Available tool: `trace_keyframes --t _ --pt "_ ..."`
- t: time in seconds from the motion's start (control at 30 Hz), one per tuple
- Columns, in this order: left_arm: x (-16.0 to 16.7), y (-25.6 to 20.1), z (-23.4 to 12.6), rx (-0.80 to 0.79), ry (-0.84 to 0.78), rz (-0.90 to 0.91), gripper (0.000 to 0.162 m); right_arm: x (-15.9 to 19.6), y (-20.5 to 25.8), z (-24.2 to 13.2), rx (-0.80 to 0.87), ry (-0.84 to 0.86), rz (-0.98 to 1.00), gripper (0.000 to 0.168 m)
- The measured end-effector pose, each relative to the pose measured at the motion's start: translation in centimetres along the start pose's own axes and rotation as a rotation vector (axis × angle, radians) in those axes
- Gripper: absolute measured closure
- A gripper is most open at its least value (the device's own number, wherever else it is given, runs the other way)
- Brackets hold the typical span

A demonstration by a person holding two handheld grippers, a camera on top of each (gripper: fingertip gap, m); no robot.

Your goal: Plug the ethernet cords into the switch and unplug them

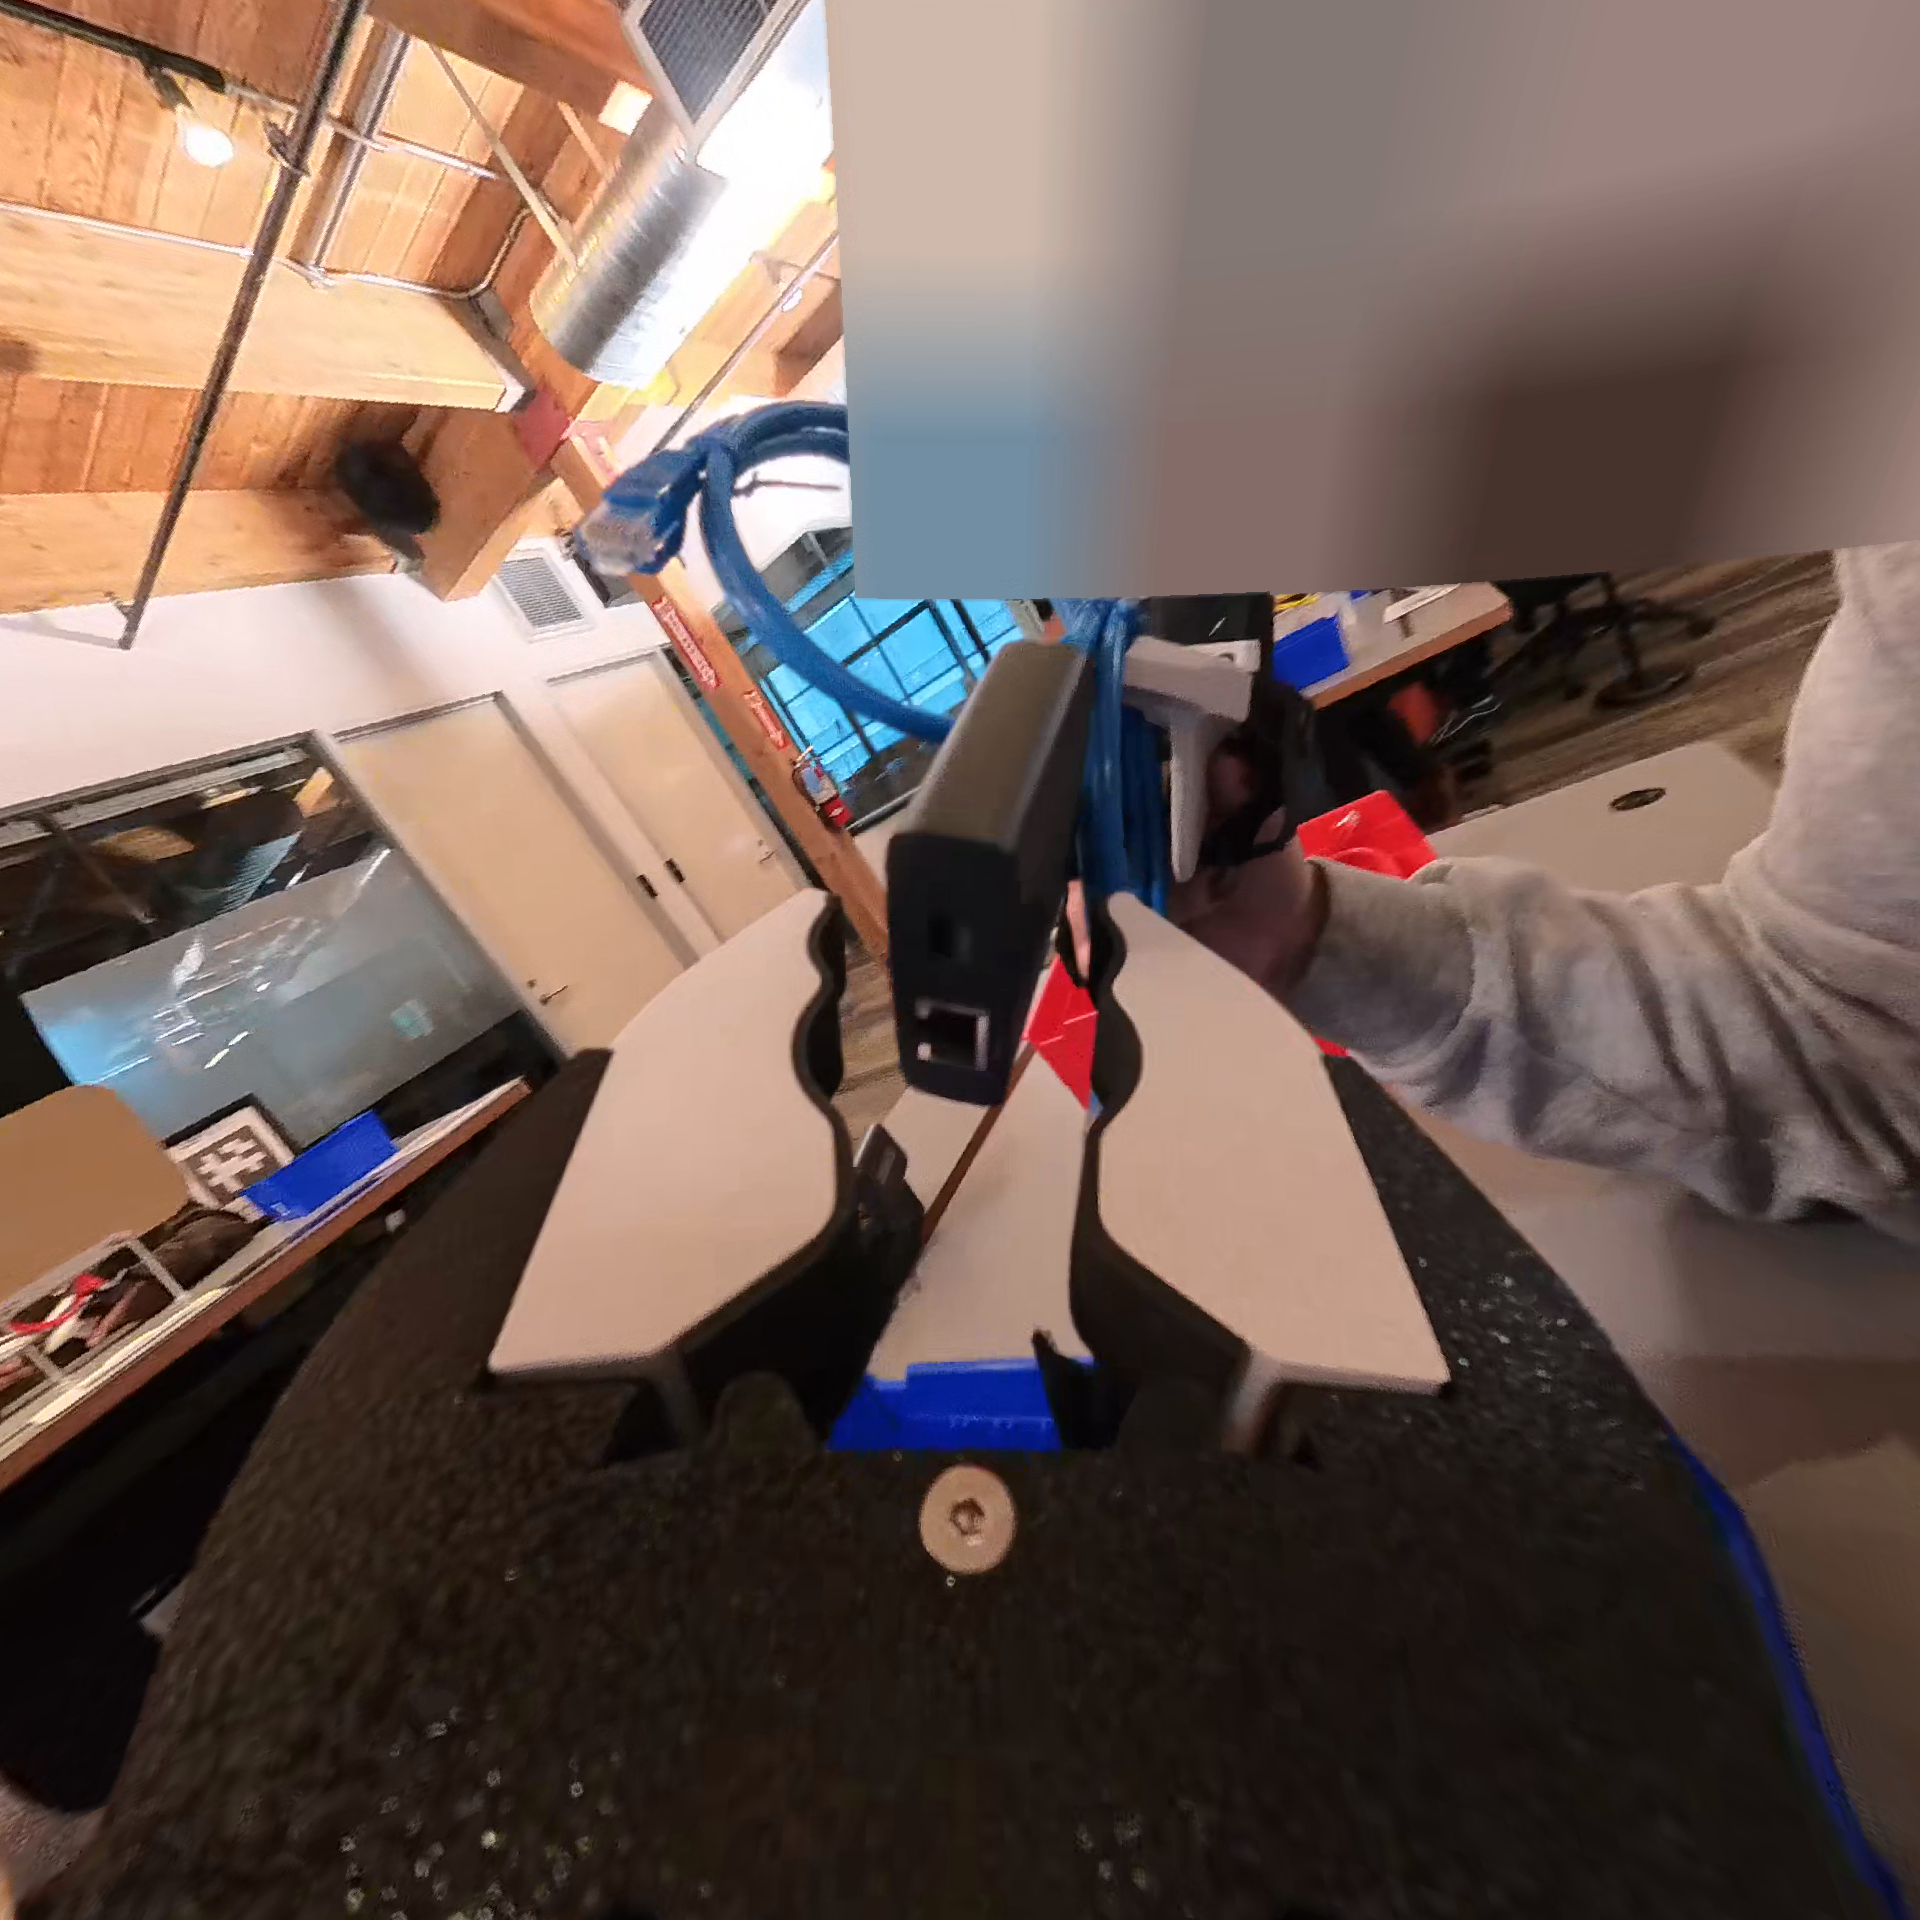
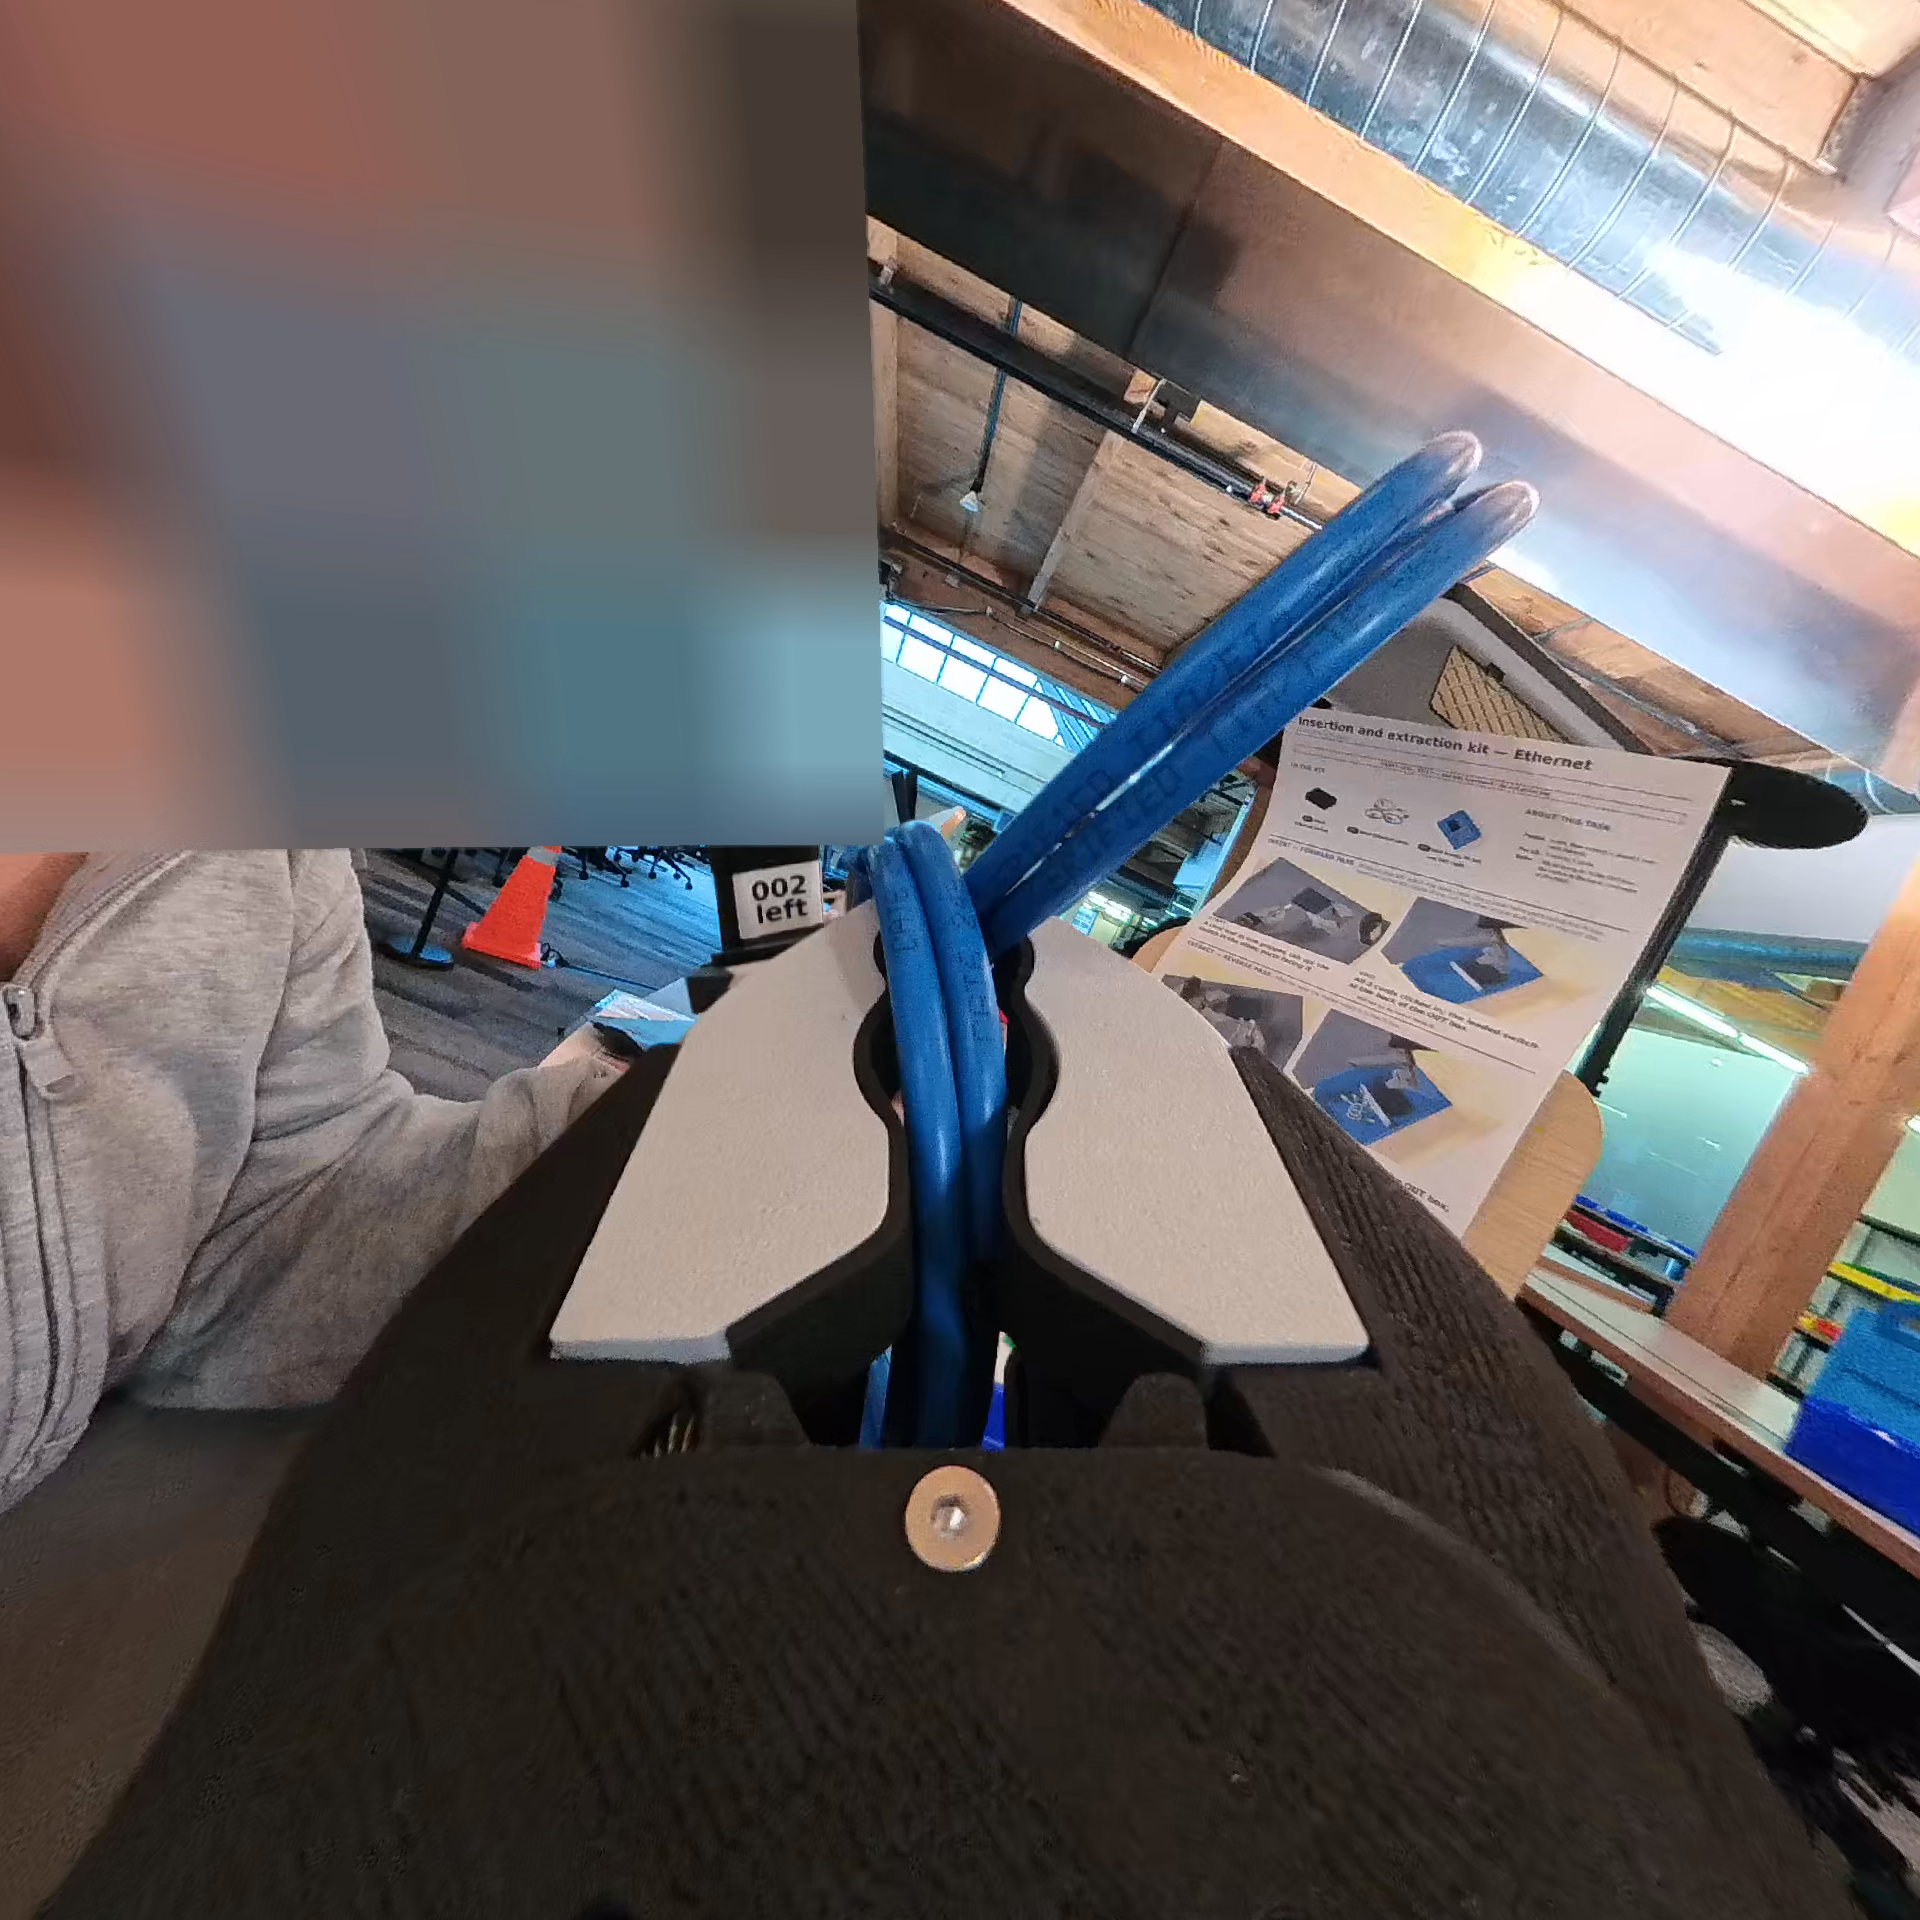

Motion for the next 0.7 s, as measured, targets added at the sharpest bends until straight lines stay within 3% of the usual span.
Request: trace_keyframes --t 0.1,0.4,0.63,0.7 --pt "-0.3 -0.3 0.6 -0.005 -0.028 0.024 0.132 -0.1 0.2 0.0 -0.011 -0.007 0.003 0.154" --pt "-0.9 -0.8 0.9 -0.039 0.006 0.165 0.141 -0.1 -1.4 -0.2 0.14 0.03 -0.071 0.146" --pt "0.1 0.1 0.6 -0.149 0.196 0.283 0.142 -0.4 -4.9 -2.7 0.419 0.265 -0.145 0.101" --pt "0.6 0.8 0.3 -0.213 0.265 0.321 0.141 -1.2 -4.7 -3.4 0.45 0.32 -0.212 0.101"
Point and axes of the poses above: each gripper's, where its closed fingertips meet, z out along the fingers, x out of its underside, y = z × x across the jaws, the point moved 3 cm from there along -z, back along the fingers, and after that the axes turned 9 degrees about x, right-handed, at the moved point
